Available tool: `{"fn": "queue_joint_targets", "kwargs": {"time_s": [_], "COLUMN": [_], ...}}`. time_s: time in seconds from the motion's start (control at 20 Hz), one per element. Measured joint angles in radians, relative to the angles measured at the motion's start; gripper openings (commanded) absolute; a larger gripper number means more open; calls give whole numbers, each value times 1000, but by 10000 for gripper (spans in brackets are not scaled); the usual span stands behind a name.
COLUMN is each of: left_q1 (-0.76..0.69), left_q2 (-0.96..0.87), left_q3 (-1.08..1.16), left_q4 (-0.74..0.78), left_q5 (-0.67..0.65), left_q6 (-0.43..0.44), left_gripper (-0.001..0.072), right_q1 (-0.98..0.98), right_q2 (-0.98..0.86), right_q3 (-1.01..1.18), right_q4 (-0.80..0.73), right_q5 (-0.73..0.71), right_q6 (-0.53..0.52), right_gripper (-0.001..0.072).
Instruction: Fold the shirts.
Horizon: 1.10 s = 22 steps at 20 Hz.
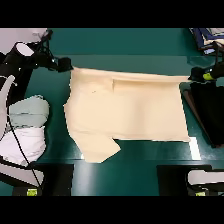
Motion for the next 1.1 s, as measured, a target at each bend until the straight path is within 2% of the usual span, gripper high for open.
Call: {"fn": "queue_joint_targets", "kwargs": {"time_s": [0.15,0.4,0.45,0.5,0.55,0.6,0.85,1.1], "left_q1": [0,1,1,1,1,1,2,2], "left_q2": [-3,-4,-4,-4,-4,-4,38,210], "left_q3": [-51,-151,-162,-170,-176,-180,-190,-278], "left_q4": [54,86,89,91,95,98,158,237], "left_q5": [-72,-121,-127,-133,-143,-156,-245,-310], "left_q6": [-1,-17,-23,-35,-47,-62,-106,-148], "left_gripper": [26,29,99,421,526,480,480,480], "right_q1": [1,4,5,5,5,5,-14,-88], "right_q2": [59,111,116,117,119,122,176,331], "right_q3": [-140,-318,-338,-355,-367,-372,-371,-404], "right_q4": [3,6,8,9,8,8,8,11], "right_q5": [-31,-89,-94,-97,-97,-96,-39,6], "right_q6": [0,0,0,0,0,0,0,-3], "right_gripper": [14,15,19,113,345,386,385,385]}}
